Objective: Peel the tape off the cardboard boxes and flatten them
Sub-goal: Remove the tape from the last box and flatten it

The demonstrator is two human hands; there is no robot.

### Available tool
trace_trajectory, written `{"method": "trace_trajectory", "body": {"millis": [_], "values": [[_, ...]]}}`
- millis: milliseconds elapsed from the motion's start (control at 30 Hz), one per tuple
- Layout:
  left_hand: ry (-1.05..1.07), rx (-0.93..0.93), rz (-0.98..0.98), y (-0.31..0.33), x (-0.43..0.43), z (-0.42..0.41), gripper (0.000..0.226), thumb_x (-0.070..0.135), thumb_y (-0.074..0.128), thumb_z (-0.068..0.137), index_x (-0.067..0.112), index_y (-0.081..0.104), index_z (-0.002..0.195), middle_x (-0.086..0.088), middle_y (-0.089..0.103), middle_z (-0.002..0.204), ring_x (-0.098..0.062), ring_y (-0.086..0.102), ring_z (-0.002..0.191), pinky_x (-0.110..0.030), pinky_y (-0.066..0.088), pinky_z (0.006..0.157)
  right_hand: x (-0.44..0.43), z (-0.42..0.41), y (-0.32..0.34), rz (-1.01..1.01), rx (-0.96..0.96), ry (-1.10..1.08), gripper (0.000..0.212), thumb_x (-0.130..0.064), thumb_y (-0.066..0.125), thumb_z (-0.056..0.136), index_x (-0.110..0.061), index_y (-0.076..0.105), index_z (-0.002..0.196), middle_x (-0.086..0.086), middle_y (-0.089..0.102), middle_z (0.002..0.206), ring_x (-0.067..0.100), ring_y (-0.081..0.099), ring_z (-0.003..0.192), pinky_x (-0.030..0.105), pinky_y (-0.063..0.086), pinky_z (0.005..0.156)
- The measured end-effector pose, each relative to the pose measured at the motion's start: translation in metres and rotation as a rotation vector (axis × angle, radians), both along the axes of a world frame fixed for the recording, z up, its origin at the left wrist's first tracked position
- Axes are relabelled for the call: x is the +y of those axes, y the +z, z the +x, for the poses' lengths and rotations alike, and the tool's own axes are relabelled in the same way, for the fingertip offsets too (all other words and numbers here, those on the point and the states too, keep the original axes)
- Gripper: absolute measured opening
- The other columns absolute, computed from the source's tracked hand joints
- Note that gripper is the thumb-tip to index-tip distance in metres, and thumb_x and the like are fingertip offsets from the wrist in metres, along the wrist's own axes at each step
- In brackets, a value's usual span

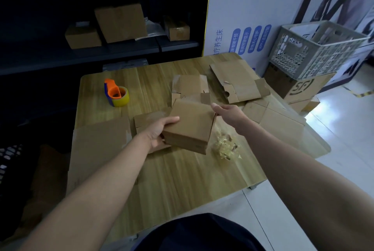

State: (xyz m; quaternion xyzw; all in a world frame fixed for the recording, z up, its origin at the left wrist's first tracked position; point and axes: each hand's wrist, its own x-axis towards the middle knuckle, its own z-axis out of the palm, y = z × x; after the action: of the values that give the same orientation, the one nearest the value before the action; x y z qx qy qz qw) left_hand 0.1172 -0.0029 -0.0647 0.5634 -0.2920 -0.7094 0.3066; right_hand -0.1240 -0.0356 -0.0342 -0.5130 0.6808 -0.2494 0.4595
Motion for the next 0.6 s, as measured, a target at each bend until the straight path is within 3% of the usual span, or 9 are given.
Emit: {"method": "trace_trajectory", "body": {"millis": [67, 167, 233, 333, 400, 467, 600], "values": [[0.057, 0.088, 0.058, -0.004, 0.002, 0.002, 0.041, 0.04, 0.07, 0.07, 0.015, 0.061, 0.101, -0.013, 0.064, 0.092, -0.028, 0.059, 0.09, -0.038, 0.052, 0.074, 0.001, -0.006, 0.002, 0.039, -0.079, 0.013, 0.054, -0.05, 0.058, 0.087, -0.015, 0.057, 0.128, 0.005, 0.058, 0.125, 0.024, 0.05, 0.119, 0.041, 0.038, 0.103], [0.079, 0.111, 0.128, -0.008, 0.008, -0.002, 0.029, 0.038, 0.061, 0.084, 0.016, 0.06, 0.103, -0.015, 0.063, 0.103, -0.033, 0.056, 0.1, -0.047, 0.05, 0.081, 0.002, -0.004, 0.008, 0.027, -0.198, 0.067, 0.034, -0.039, 0.062, 0.088, -0.009, 0.063, 0.105, 0.005, 0.062, 0.104, 0.023, 0.056, 0.104, 0.037, 0.045, 0.091], [0.01, -0.112, 0.064, -0.009, 0.011, -0.01, 0.023, 0.032, 0.057, 0.091, 0.015, 0.061, 0.106, -0.015, 0.062, 0.11, -0.031, 0.058, 0.1, -0.045, 0.053, 0.078, 0.002, 0.004, 0.011, 0.033, -0.145, 0.077, 0.028, -0.038, 0.061, 0.09, -0.01, 0.063, 0.093, 0.005, 0.059, 0.09, 0.022, 0.056, 0.088, 0.034, 0.045, 0.081], [0.022, -0.467, -0.222, -0.007, 0.011, -0.021, 0.016, 0.024, 0.057, 0.093, 0.015, 0.062, 0.105, -0.004, 0.062, 0.103, -0.023, 0.058, 0.1, -0.032, 0.049, 0.075, 0.002, 0.018, 0.008, 0.062, -0.017, 0.073, 0.028, -0.038, 0.059, 0.091, -0.011, 0.062, 0.087, 0.005, 0.057, 0.085, 0.02, 0.053, 0.08, 0.031, 0.044, 0.073], [0.044, -0.534, -0.436, -0.003, 0.01, -0.025, 0.015, 0.026, 0.06, 0.09, 0.018, 0.062, 0.102, 0.003, 0.061, 0.097, -0.015, 0.058, 0.096, -0.022, 0.042, 0.069, 0.002, 0.025, 0.0, 0.073, 0.03, 0.055, 0.023, -0.034, 0.058, 0.093, -0.011, 0.062, 0.087, 0.005, 0.056, 0.082, 0.018, 0.052, 0.077, 0.029, 0.043, 0.066], [-0.071, -0.554, -0.57, -0.003, 0.012, -0.028, 0.014, 0.027, 0.067, 0.085, 0.02, 0.064, 0.096, 0.005, 0.061, 0.094, -0.012, 0.057, 0.089, -0.019, 0.042, 0.069, 0.004, 0.032, -0.008, 0.09, 0.066, 0.045, 0.018, -0.027, 0.057, 0.094, -0.011, 0.064, 0.091, 0.005, 0.058, 0.084, 0.016, 0.054, 0.075, 0.028, 0.045, 0.064], [-0.284, -0.774, -0.632, -0.025, 0.021, -0.031, 0.024, 0.016, 0.069, 0.083, 0.021, 0.066, 0.106, 0.005, 0.054, 0.11, -0.014, 0.053, 0.1, -0.026, 0.043, 0.087, 0.008, 0.04, -0.027, 0.121, 0.067, 0.043, 0.011, -0.018, 0.054, 0.095, -0.014, 0.064, 0.098, 0.006, 0.06, 0.094, 0.018, 0.056, 0.085, 0.032, 0.052, 0.074]]}}
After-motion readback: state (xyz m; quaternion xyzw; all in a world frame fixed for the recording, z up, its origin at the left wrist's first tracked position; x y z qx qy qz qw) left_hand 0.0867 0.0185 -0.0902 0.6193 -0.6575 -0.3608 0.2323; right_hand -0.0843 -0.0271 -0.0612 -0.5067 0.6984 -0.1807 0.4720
